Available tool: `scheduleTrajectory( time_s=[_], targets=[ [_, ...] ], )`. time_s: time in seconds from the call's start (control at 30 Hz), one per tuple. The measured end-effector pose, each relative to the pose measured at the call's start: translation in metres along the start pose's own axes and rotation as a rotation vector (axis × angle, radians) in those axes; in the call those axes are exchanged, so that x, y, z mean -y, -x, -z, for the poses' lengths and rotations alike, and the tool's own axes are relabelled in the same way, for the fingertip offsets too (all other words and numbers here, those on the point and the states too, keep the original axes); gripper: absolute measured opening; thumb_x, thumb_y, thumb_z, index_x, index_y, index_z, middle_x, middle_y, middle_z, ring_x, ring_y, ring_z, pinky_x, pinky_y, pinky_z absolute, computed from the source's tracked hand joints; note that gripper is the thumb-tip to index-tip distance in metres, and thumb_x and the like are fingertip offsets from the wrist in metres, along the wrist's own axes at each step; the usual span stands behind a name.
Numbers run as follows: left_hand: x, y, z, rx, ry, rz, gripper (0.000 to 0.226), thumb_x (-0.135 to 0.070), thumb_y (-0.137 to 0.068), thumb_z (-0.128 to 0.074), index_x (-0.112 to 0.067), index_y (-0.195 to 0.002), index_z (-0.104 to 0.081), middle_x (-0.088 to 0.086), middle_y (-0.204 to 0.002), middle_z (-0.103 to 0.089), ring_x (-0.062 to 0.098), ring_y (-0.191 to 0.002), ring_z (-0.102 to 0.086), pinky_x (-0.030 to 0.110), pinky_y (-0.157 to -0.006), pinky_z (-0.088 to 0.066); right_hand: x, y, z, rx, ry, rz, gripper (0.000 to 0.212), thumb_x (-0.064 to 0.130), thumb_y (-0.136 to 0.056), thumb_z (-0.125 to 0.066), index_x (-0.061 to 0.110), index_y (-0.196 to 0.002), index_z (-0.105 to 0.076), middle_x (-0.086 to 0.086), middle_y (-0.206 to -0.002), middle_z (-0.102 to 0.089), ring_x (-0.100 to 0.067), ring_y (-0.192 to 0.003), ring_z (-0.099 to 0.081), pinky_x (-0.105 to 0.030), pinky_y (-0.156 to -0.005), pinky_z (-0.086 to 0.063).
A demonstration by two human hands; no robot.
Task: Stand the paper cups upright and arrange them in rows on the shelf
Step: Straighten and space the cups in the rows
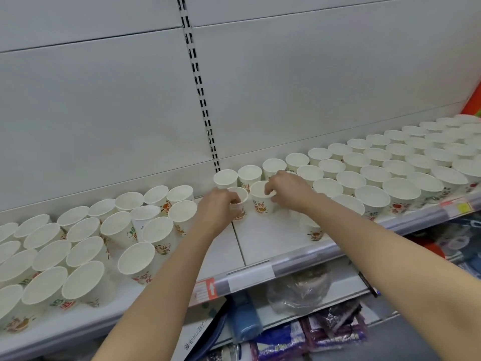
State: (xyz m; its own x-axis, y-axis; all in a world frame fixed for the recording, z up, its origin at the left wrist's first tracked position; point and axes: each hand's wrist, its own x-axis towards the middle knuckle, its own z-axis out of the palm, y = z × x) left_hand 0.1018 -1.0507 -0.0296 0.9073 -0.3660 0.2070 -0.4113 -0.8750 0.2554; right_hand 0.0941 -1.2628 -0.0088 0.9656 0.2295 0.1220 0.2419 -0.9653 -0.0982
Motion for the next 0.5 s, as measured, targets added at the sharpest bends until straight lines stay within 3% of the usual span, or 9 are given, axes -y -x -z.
scheduleTrajectory(
  time_s=[0.1,0.17,0.3,0.37,0.5],
  targets=[
    [0.007,0.006,0.006,-0.067,0.039,-0.034,0.033,-0.035,-0.076,-0.078,-0.03,-0.107,-0.069,-0.009,-0.112,-0.065,0.017,-0.109,-0.049,0.033,-0.08,-0.043,-0.004,-0.003,-0.001,-0.049,-0.06,0.027,0.028,0.044,-0.073,-0.073,0.031,-0.097,-0.066,0.003,-0.096,-0.062,-0.018,-0.095,-0.052,-0.033,-0.07,-0.045],
    [0.01,0.006,0.01,-0.085,0.01,-0.031,0.031,-0.034,-0.076,-0.079,-0.029,-0.106,-0.069,-0.009,-0.114,-0.065,0.017,-0.107,-0.048,0.031,-0.077,-0.041,-0.003,-0.006,-0.003,-0.074,-0.022,0.042,0.026,0.049,-0.071,-0.073,0.032,-0.089,-0.067,0.002,-0.089,-0.062,-0.02,-0.09,-0.053,-0.03,-0.064,-0.039],
    [0.01,0.005,0.008,-0.08,-0.06,-0.015,0.015,-0.032,-0.081,-0.075,-0.027,-0.095,-0.072,-0.006,-0.103,-0.067,0.018,-0.099,-0.049,0.031,-0.075,-0.041,0.001,-0.008,-0.004,-0.081,-0.02,0.03,0.004,0.032,-0.078,-0.069,0.029,-0.08,-0.07,-0.001,-0.081,-0.05,-0.025,-0.085,-0.056,-0.028,-0.059,-0.029],
    [0.008,0.003,0.005,-0.088,-0.073,0.006,0.01,-0.032,-0.083,-0.072,-0.027,-0.091,-0.073,-0.005,-0.097,-0.068,0.019,-0.097,-0.05,0.033,-0.076,-0.044,-0.003,-0.01,-0.005,-0.078,-0.03,0.038,0.005,0.027,-0.08,-0.067,0.026,-0.081,-0.071,-0.002,-0.08,-0.047,-0.026,-0.085,-0.056,-0.028,-0.058,-0.028],
    [-0.003,-0.002,0.001,-0.114,-0.045,0.024,0.014,-0.038,-0.082,-0.071,-0.029,-0.093,-0.072,-0.009,-0.096,-0.067,0.018,-0.098,-0.052,0.034,-0.073,-0.044,-0.009,-0.014,-0.001,-0.079,-0.039,0.098,0.008,0.029,-0.08,-0.067,0.026,-0.087,-0.07,-0.004,-0.086,-0.056,-0.025,-0.088,-0.056,-0.031,-0.062,-0.038]
  ],
)
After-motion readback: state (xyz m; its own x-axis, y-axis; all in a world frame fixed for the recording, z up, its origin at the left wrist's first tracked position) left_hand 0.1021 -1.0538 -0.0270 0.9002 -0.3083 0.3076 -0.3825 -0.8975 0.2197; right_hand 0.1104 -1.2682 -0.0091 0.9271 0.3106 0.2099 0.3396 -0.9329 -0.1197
